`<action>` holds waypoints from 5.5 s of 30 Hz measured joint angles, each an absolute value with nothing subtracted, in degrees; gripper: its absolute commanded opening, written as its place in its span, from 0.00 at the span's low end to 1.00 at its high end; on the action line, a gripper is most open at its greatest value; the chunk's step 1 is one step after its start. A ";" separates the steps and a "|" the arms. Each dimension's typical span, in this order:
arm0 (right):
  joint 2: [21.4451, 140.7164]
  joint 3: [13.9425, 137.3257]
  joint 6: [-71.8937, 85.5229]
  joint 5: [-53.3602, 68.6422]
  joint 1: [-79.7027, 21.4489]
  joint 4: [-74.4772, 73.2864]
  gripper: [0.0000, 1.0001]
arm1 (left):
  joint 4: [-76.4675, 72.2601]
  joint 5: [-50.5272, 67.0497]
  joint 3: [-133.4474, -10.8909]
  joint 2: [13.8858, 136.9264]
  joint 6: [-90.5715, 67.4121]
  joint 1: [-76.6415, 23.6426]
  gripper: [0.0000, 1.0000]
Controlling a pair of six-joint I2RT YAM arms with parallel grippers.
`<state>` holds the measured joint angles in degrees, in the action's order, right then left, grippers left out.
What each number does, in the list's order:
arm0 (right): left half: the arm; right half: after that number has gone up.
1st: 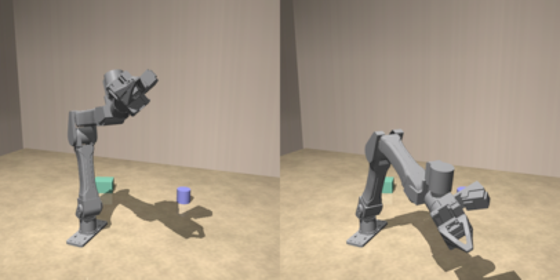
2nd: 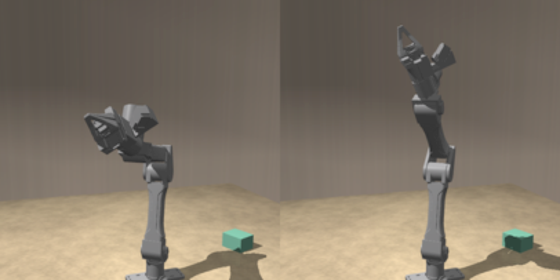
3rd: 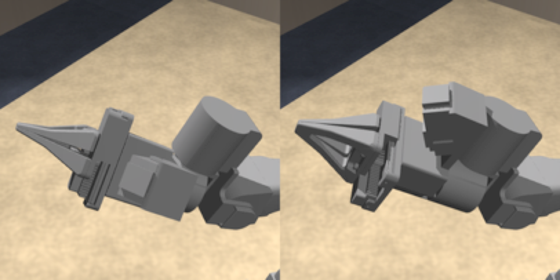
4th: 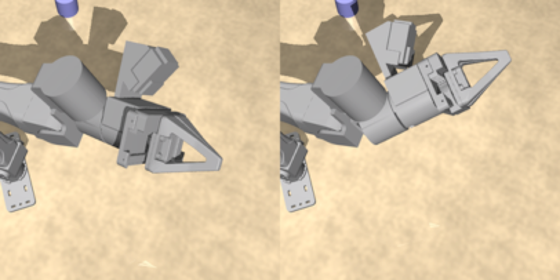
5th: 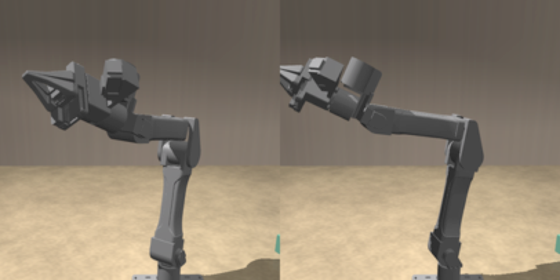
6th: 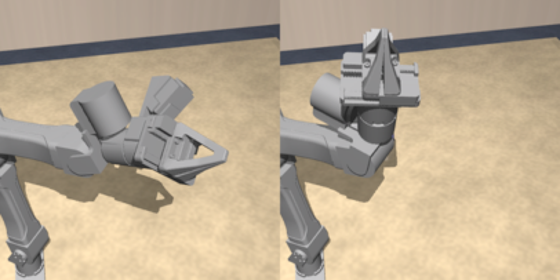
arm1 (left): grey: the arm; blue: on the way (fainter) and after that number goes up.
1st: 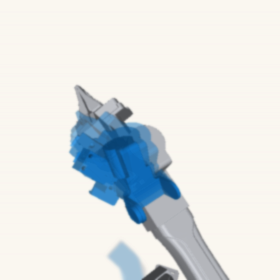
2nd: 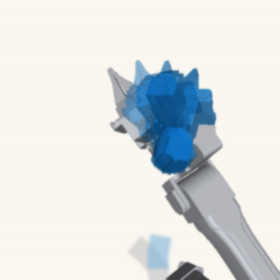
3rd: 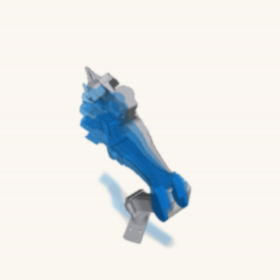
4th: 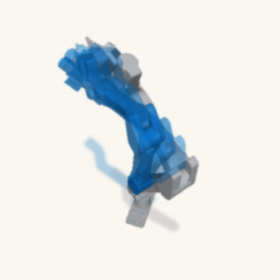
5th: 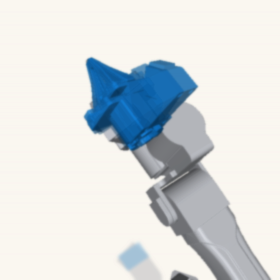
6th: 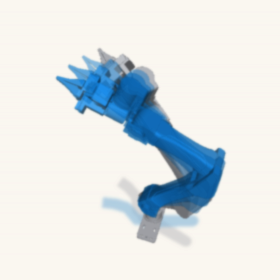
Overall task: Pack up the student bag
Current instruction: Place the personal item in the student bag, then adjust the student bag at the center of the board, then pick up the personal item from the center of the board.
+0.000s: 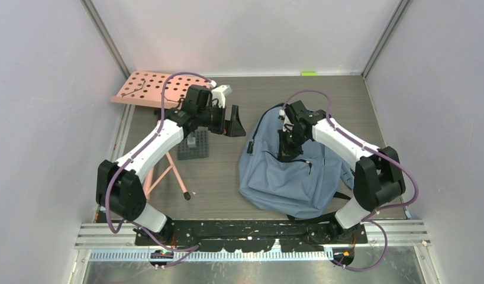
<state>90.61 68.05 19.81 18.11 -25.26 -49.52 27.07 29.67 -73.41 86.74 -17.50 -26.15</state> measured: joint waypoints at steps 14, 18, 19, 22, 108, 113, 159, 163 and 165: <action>94.13 67.20 18.02 19.07 -28.47 -49.63 0.33 | 27.97 30.06 -73.78 91.05 -17.72 -29.85 0.91; 93.12 68.38 17.54 15.62 -28.77 -51.81 0.51 | 26.46 30.06 -70.48 89.54 -19.42 -29.89 0.90; 92.31 69.06 17.65 14.61 -28.75 -52.47 0.56 | 25.85 30.09 -68.79 88.58 -20.05 -29.89 0.90; 88.68 72.62 17.78 10.26 -28.32 -54.28 0.66 | 24.88 30.04 -62.17 84.75 -22.65 -30.15 0.90; 64.34 64.49 35.55 -11.00 -30.70 -49.12 0.56 | 48.21 20.51 -116.55 122.37 -12.56 -17.37 0.51; 64.27 64.23 34.46 -16.27 -30.70 -49.65 0.68 | 47.51 20.18 -116.81 122.34 -11.57 -17.67 0.68; 85.08 60.60 34.02 -10.96 -27.53 -24.75 0.68 | 33.04 1.96 -88.29 111.15 -21.74 -39.66 0.14; 89.97 62.04 34.52 -7.11 -27.79 -22.63 0.68 | 32.21 1.10 -85.54 109.25 -21.96 -39.64 0.10; 92.40 63.24 34.74 -5.65 -28.14 -21.56 0.67 | 31.42 1.13 -84.71 108.95 -22.15 -39.62 0.08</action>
<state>92.40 63.24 34.74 -5.65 -28.14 -21.56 31.42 1.13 -84.71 108.95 -22.15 -39.62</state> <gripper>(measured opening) 0.681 0.105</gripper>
